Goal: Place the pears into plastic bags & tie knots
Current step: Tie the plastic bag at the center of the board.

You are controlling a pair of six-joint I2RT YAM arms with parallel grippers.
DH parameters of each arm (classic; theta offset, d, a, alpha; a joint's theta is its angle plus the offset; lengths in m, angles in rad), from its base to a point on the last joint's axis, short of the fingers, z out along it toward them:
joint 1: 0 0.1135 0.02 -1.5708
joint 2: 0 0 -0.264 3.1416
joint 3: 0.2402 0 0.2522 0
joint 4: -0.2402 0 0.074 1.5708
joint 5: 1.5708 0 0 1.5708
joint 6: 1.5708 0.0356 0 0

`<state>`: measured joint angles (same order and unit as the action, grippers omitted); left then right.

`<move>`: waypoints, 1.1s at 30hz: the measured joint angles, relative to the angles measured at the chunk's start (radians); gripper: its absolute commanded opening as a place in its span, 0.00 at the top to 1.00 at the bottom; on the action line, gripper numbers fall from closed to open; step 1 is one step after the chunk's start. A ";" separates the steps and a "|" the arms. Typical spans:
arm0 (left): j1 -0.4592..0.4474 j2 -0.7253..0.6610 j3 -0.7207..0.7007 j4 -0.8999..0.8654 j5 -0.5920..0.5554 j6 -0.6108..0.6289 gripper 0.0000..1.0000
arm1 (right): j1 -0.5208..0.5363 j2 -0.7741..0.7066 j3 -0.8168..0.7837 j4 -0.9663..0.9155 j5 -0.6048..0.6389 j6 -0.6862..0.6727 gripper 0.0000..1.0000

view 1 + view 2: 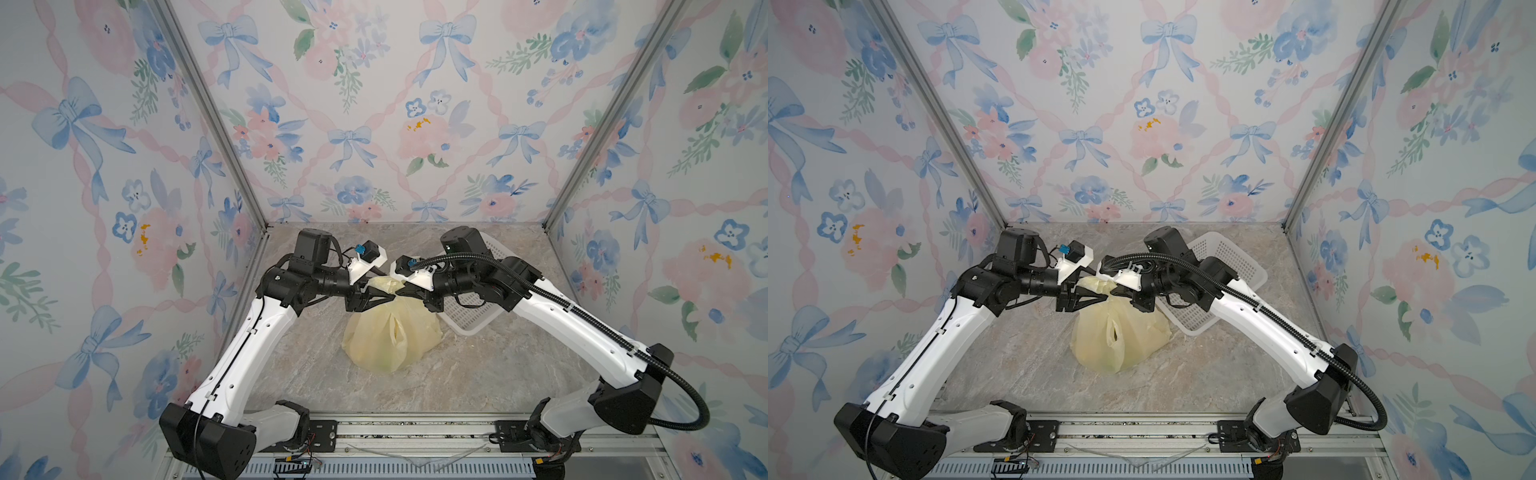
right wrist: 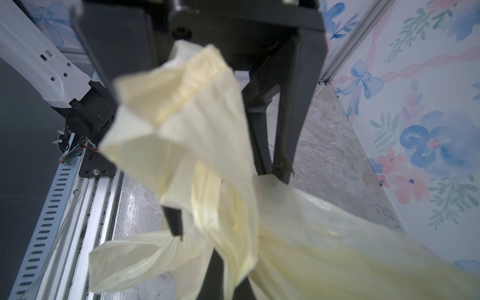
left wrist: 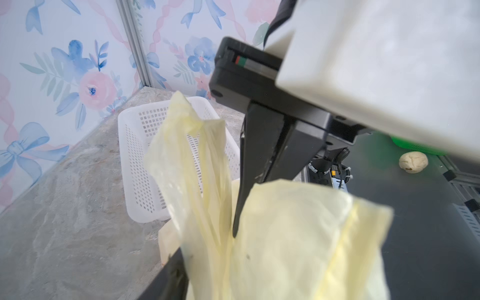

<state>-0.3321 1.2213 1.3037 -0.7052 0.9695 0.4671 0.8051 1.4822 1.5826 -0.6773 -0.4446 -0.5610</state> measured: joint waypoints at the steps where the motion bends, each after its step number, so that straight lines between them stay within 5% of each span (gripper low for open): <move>1: 0.000 0.001 0.000 0.001 0.011 0.001 0.33 | 0.000 -0.006 -0.003 0.000 0.000 0.000 0.98; 4: 0.000 0.010 0.000 0.000 0.039 0.001 0.31 | 0.000 -0.017 -0.008 0.000 -0.008 -0.001 1.00; 7: 0.000 0.031 0.001 0.000 0.053 0.003 0.15 | 0.000 -0.019 -0.013 -0.001 -0.024 -0.008 1.00; 15: 0.002 0.107 0.037 0.001 0.007 -0.018 0.03 | -0.005 -0.026 -0.043 -0.003 -0.033 -0.023 1.00; 26: 0.012 0.149 0.074 0.040 0.029 -0.026 0.02 | -0.032 -0.037 -0.063 0.005 -0.029 -0.023 1.00; 28: 0.011 0.180 0.082 0.047 0.058 -0.026 0.09 | -0.033 -0.040 -0.065 0.008 -0.028 -0.022 0.93; 31: 0.007 0.227 0.085 0.051 0.106 -0.027 0.51 | -0.035 -0.053 -0.079 0.017 -0.013 -0.010 0.73; 33: 0.005 0.247 0.086 0.052 0.132 -0.029 0.68 | -0.040 -0.074 -0.095 0.021 -0.001 0.000 0.54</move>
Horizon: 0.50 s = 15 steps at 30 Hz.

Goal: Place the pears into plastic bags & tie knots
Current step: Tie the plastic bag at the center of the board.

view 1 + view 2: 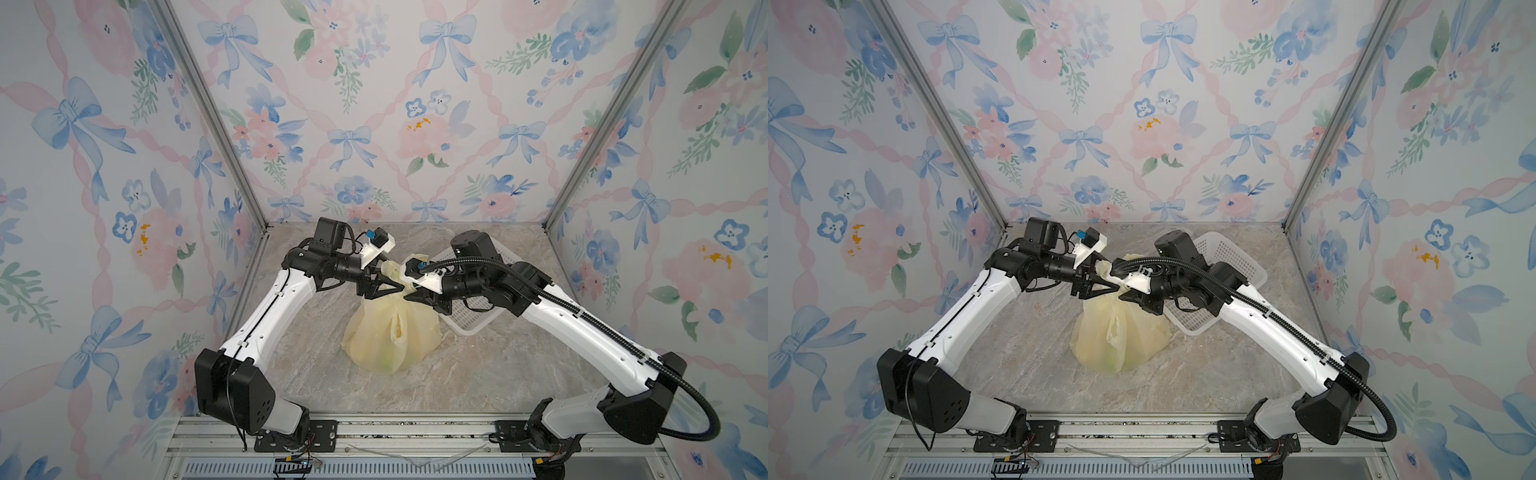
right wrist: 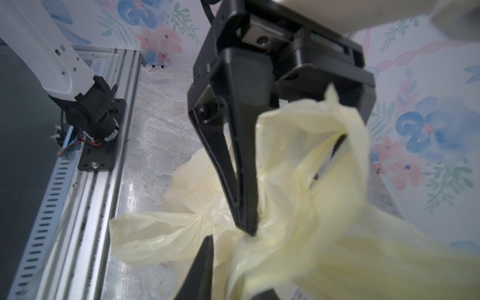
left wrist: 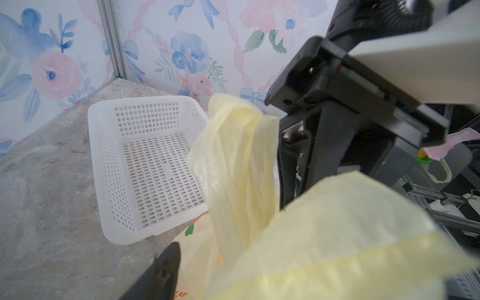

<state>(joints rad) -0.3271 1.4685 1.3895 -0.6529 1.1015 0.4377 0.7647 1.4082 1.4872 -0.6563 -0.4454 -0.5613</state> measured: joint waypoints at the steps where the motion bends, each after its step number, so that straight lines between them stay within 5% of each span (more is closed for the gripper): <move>1: -0.001 0.005 0.000 0.000 0.012 0.003 0.72 | -0.005 -0.014 -0.008 0.000 0.005 0.006 0.45; 7: -0.002 0.006 0.000 0.000 0.041 0.003 0.69 | -0.107 -0.121 -0.048 0.035 0.000 0.121 0.29; 15: -0.002 0.000 0.000 0.000 0.041 0.004 0.73 | -0.222 -0.051 0.029 0.186 -0.110 0.482 0.31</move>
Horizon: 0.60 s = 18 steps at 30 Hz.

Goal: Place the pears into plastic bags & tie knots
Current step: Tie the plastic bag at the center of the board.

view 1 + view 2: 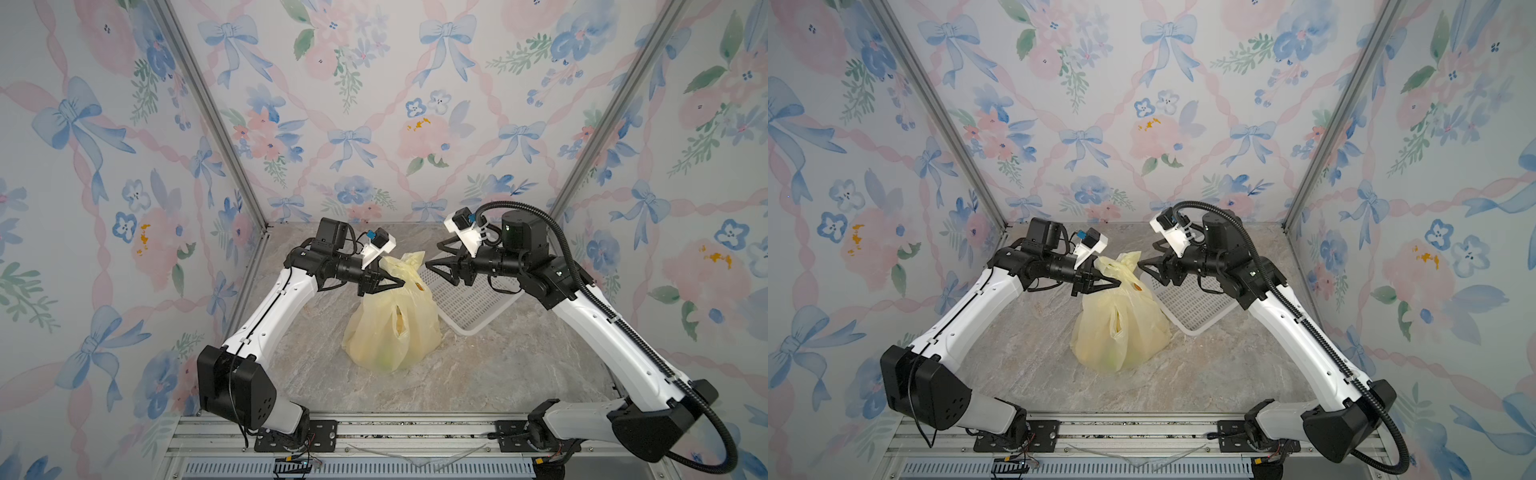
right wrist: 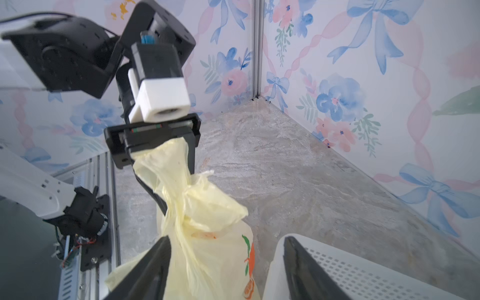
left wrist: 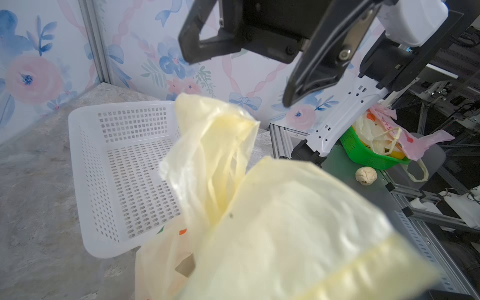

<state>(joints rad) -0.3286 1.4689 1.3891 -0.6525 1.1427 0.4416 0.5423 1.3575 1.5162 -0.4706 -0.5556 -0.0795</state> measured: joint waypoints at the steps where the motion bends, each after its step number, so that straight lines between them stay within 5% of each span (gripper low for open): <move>1: 0.000 -0.002 0.000 0.000 0.000 0.000 0.74 | 0.000 0.027 0.023 0.009 -0.023 0.038 0.32; 4: 0.000 -0.008 -0.001 0.000 -0.001 0.000 0.74 | 0.000 0.100 0.074 0.032 -0.085 0.130 0.41; 11: 0.000 -0.029 -0.003 0.000 -0.010 0.000 0.74 | -0.005 0.163 0.090 0.033 -0.175 0.236 1.00; 18: 0.000 -0.032 -0.011 0.000 -0.051 0.000 0.82 | -0.006 0.097 0.064 0.040 -0.185 0.248 1.00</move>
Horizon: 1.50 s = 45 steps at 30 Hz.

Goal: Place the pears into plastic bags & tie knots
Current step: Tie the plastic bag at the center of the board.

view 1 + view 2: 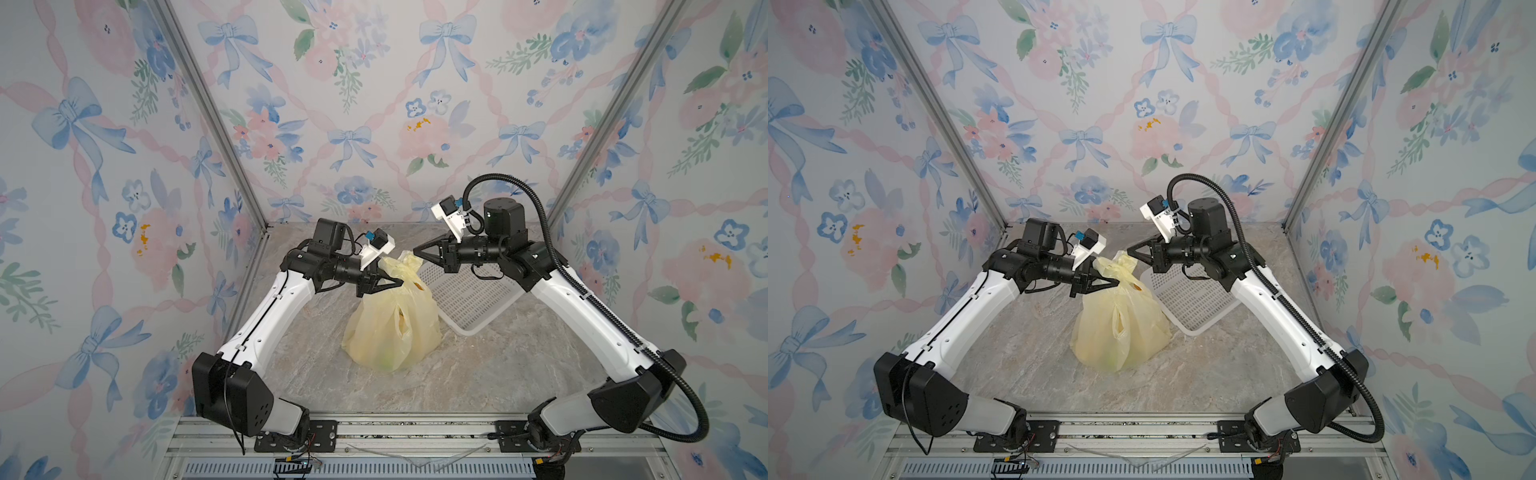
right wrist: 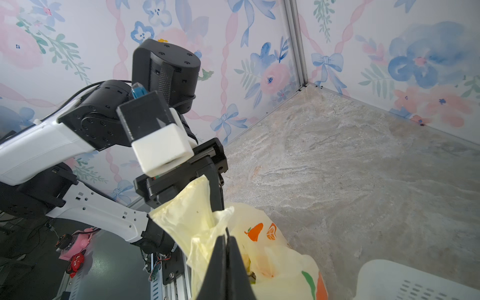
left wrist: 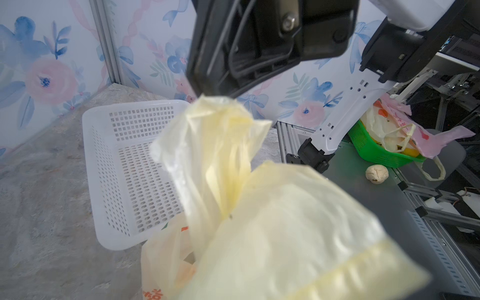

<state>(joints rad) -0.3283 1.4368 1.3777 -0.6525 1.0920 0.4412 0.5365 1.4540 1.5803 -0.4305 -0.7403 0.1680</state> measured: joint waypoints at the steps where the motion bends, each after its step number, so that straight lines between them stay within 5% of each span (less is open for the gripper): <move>1: 0.000 0.000 -0.001 0.000 -0.007 -0.002 0.85 | 0.000 -0.020 -0.008 -0.002 0.007 -0.002 1.00; 12: 0.002 0.000 -0.001 0.000 -0.079 -0.035 0.96 | 0.133 -0.172 -0.150 -0.069 0.148 -0.018 1.00; 25: 0.002 -0.001 -0.022 -0.014 -0.083 -0.045 0.97 | 0.383 -0.072 -0.333 -0.014 0.495 0.039 1.00; 31: 0.002 -0.001 -0.030 -0.026 -0.098 -0.046 0.97 | 0.408 -0.052 -0.345 -0.014 0.709 0.037 1.00; 45: -0.006 -0.001 -0.031 -0.052 -0.120 -0.064 0.97 | 0.467 -0.052 -0.358 -0.055 0.863 0.023 1.00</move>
<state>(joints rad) -0.3344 1.4357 1.3472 -0.7044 0.9722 0.3767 1.0035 1.4017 1.2224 -0.4854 0.1223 0.1909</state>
